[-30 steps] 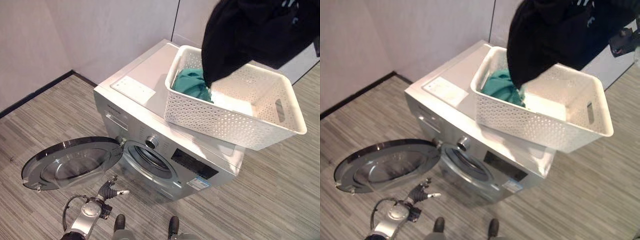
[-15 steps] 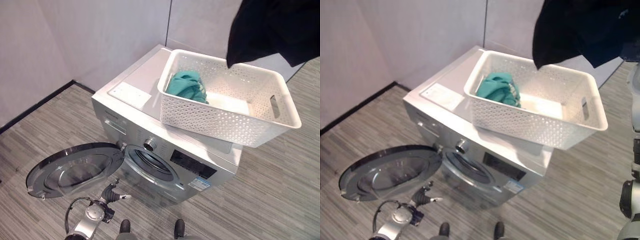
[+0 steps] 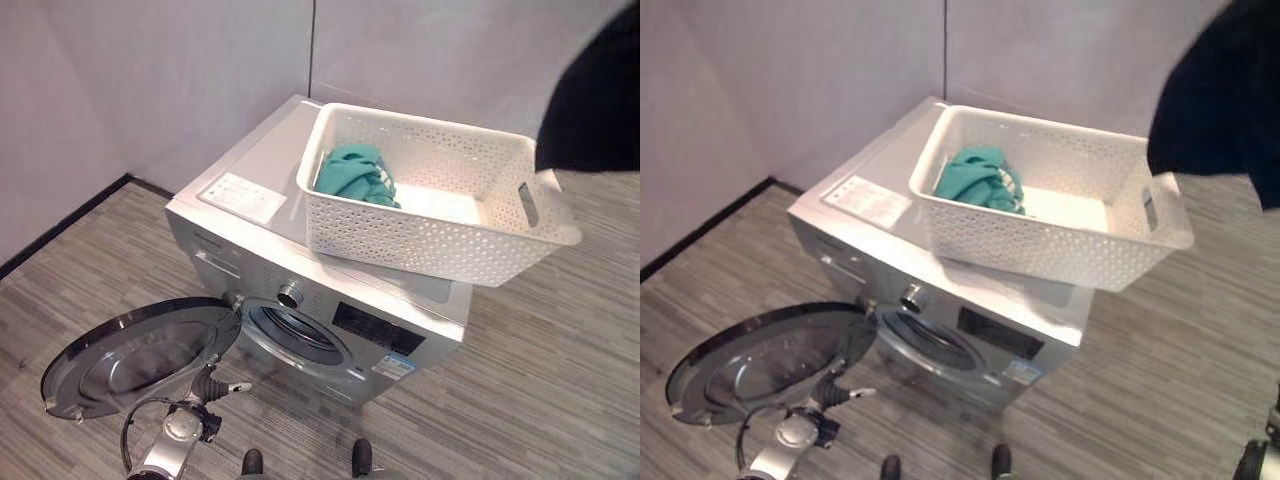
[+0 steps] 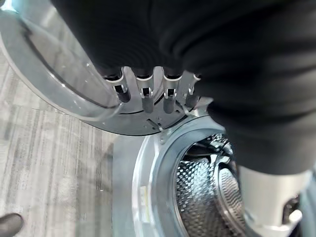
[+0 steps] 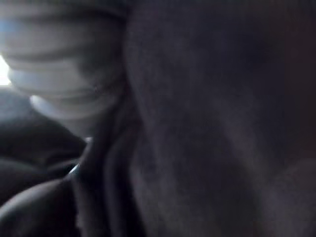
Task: Grab the laundry basket,head to the washer,open it,put in the laundry and shut it.
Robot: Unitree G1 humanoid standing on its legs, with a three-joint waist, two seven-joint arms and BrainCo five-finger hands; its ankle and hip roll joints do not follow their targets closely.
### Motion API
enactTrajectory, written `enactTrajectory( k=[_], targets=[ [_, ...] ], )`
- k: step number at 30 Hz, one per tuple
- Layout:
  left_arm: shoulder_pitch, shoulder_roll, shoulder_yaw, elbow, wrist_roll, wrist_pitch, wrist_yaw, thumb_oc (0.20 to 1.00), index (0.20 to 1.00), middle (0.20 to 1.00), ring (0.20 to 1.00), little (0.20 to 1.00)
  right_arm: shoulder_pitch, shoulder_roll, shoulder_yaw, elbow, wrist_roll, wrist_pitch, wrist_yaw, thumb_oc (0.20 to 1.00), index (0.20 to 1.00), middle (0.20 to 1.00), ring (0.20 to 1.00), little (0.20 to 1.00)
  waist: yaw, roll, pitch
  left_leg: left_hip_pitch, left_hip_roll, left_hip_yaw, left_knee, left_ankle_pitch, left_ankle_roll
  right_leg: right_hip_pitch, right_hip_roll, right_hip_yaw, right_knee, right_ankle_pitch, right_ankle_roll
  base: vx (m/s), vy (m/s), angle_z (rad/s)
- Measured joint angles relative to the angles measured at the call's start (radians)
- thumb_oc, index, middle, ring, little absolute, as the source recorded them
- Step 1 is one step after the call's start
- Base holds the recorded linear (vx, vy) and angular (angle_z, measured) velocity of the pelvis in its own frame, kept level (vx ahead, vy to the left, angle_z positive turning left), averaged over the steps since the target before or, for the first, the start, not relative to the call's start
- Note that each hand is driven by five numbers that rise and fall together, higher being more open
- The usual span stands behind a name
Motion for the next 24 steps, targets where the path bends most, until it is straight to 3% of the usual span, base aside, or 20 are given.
enactTrajectory(
  k=[2,7,9,13,14,16,17,18,21,23,24],
  targets=[
    [0.034,-0.012,0.051,0.026,0.001,0.0,0.009,1.0,1.0,1.0,1.0,1.0,0.181,0.13,-0.094,-0.001,-0.031,0.018,-0.005,0.2,0.2,0.2,0.2,0.2,-0.007,-0.002,0.001,0.018,-0.014,0.028,-0.001,-0.011,0.014,0.0,-0.012,0.027,0.0,0.0,0.009,0.02,0.144,-0.35],
    [0.081,-0.012,0.083,0.046,0.001,0.002,0.038,1.0,1.0,1.0,1.0,1.0,0.333,0.321,-0.127,0.041,-0.027,0.056,-0.027,0.2,0.2,0.2,0.2,0.2,-0.055,-0.003,0.004,0.026,-0.046,0.071,-0.002,-0.023,0.033,-0.018,-0.041,0.073,0.0,0.008,0.032,0.0,0.088,-0.22],
    [0.082,-0.011,0.082,0.065,0.002,0.002,0.043,1.0,1.0,1.0,1.0,1.0,0.39,0.426,-0.09,0.119,0.026,0.056,-0.023,0.2,0.2,0.2,0.2,0.2,-0.079,-0.015,0.012,0.033,-0.064,0.093,-0.002,-0.027,0.04,-0.023,-0.055,0.097,0.001,0.019,0.044,-0.02,0.094,-0.3],
    [0.084,-0.008,0.084,0.079,0.001,0.002,0.05,1.0,1.0,1.0,1.0,1.0,0.439,0.484,0.061,0.198,0.138,0.044,0.005,0.2,0.2,0.2,0.2,0.2,-0.093,-0.038,0.022,0.043,-0.073,0.128,-0.004,-0.032,0.046,-0.035,-0.066,0.127,0.0,0.024,0.051,-0.05,0.017,-0.29],
    [0.089,-0.007,0.086,0.067,0.0,0.001,0.057,1.0,1.0,1.0,1.0,1.0,0.437,0.498,0.121,0.235,0.163,0.026,0.021,0.2,0.2,0.2,0.2,0.2,-0.091,-0.036,0.032,0.039,-0.074,0.151,0.01,-0.034,0.048,-0.061,-0.058,0.112,0.024,0.047,0.056,-0.1,0.008,-0.56],
    [0.103,0.001,0.092,0.043,0.0,-0.001,0.07,1.0,1.0,1.0,1.0,1.0,0.368,0.494,0.283,0.302,0.217,-0.008,0.073,0.2,0.2,0.2,0.2,0.2,-0.062,-0.042,0.074,0.022,-0.036,0.209,0.04,-0.044,0.056,-0.128,-0.019,0.009,0.056,0.138,0.041,-0.07,0.029,-0.91],
    [0.1,0.002,0.093,0.044,0.0,0.0,0.071,1.0,1.0,1.0,1.0,1.0,0.354,0.515,0.338,0.337,0.231,-0.029,0.096,0.2,0.2,0.2,0.2,0.2,-0.059,-0.047,0.083,0.012,-0.04,0.217,0.04,-0.045,0.055,-0.126,-0.028,-0.043,0.028,0.134,0.048,-0.08,0.037,-0.4],
    [0.091,0.001,0.091,0.052,0.0,0.0,0.074,1.0,1.0,1.0,1.0,1.0,0.343,0.532,0.408,0.407,0.253,-0.039,0.118,0.2,0.2,0.2,0.2,0.2,-0.053,-0.061,0.085,0.01,-0.057,0.217,0.036,-0.046,0.053,-0.116,-0.054,-0.095,0.004,0.069,0.043,-0.1,0.05,-0.03],
    [0.055,-0.007,0.087,0.078,-0.007,-0.01,0.093,1.0,1.0,1.0,1.0,1.0,0.267,0.546,0.506,0.535,0.302,-0.038,0.176,0.2,0.2,0.2,0.2,0.2,-0.022,-0.019,0.142,-0.016,-0.066,0.222,0.038,-0.035,0.067,-0.146,-0.055,-0.068,-0.007,-0.007,0.086,-0.14,0.01,-0.12],
    [0.027,-0.019,0.089,0.108,-0.012,-0.011,0.117,1.0,1.0,1.0,1.0,1.0,0.223,0.547,0.579,0.587,0.332,-0.038,0.206,0.2,0.2,0.2,0.2,0.2,-0.013,0.014,0.157,-0.055,-0.047,0.221,0.035,-0.031,0.07,-0.167,-0.055,-0.096,0.007,0.018,0.043,-0.07,-0.04,0.07],
    [0.0,-0.015,0.074,0.108,-0.012,-0.018,0.124,1.0,1.0,1.0,1.0,1.0,0.228,0.55,0.61,0.589,0.338,-0.039,0.227,0.2,0.2,0.2,0.2,0.2,-0.006,0.008,0.16,-0.074,-0.059,0.203,0.03,-0.012,0.066,-0.148,-0.061,-0.097,0.017,0.031,0.03,-0.15,-0.091,0.58]
  ],
)
